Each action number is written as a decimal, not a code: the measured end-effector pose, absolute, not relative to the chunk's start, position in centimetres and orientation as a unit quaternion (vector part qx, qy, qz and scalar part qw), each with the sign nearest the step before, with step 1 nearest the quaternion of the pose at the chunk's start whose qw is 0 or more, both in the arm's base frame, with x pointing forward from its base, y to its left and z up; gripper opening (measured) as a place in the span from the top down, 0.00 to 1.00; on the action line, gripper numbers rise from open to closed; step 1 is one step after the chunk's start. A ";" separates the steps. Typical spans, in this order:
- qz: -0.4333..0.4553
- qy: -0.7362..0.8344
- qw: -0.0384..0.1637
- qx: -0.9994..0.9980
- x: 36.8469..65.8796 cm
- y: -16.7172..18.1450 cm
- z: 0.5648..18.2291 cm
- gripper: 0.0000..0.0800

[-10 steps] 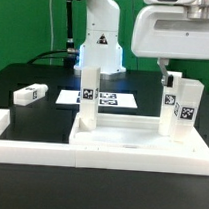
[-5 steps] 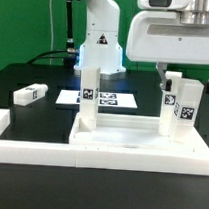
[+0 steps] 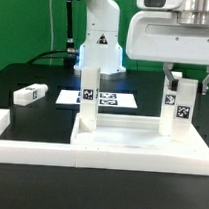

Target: Assemble desk

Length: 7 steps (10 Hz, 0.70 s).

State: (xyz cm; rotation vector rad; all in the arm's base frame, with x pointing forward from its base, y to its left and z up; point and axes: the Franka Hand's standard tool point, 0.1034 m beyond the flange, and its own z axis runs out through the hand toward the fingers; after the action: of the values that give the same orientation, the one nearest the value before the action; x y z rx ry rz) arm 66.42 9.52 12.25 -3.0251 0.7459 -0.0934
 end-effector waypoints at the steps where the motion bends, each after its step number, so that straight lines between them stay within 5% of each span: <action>1: -0.036 0.301 0.007 -0.953 66.5 9.6 12.3 0.64; 7: -0.026 0.702 0.055 -0.709 66.2 9.7 12.2 0.63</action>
Offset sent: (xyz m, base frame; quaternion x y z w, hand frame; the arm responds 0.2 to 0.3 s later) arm 0.0083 0.0133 -0.0023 0.0723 -0.0067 0.4451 0.8925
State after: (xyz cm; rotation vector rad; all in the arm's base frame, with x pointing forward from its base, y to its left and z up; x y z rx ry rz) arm 66.18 9.72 12.18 -2.1527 2.1327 -0.0786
